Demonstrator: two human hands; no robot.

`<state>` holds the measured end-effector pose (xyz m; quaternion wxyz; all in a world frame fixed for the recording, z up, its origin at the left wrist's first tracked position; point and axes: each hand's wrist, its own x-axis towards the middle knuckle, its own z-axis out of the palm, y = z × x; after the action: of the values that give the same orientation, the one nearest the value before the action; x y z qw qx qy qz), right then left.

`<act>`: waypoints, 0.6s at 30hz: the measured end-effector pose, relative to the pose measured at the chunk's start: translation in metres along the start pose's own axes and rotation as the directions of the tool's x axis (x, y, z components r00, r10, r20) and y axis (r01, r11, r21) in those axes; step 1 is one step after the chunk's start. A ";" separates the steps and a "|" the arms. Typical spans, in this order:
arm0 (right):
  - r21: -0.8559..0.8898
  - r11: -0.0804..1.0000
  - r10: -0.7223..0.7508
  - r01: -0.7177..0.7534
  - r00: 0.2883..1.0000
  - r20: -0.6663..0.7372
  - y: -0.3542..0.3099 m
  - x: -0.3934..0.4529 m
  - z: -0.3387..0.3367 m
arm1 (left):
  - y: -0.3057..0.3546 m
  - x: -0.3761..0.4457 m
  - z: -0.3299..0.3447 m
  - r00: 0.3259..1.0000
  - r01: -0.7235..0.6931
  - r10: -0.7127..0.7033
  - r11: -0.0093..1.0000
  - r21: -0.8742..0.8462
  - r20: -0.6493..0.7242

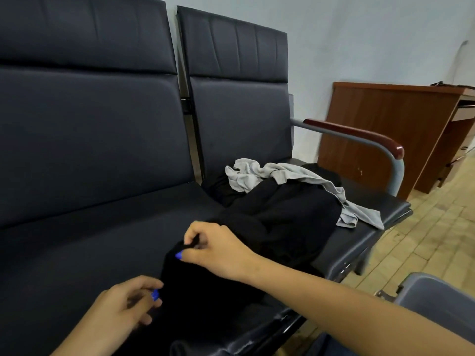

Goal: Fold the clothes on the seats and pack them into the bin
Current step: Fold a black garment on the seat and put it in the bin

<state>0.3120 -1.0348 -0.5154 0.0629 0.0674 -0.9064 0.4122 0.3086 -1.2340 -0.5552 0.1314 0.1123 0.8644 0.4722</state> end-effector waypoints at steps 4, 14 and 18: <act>0.173 0.985 -0.044 -0.011 0.950 0.309 -0.022 -0.016 0.012 | 0.004 -0.003 0.006 0.998 -0.065 0.067 0.994 -0.087 0.014; -0.167 0.919 0.347 -0.357 0.934 -0.086 -0.010 0.012 -0.049 | 0.020 -0.006 0.007 0.979 -0.167 0.206 0.824 -0.542 0.012; -0.586 0.527 0.553 -0.615 0.772 -0.313 0.044 0.018 -0.084 | 0.034 -0.016 0.010 0.940 -0.260 0.337 0.799 -0.542 0.047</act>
<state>0.2917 -0.9444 -0.4900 -0.0195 -0.2851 -0.9562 0.0640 0.3298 -1.2131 -0.5298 0.1416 0.2398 0.6607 0.6971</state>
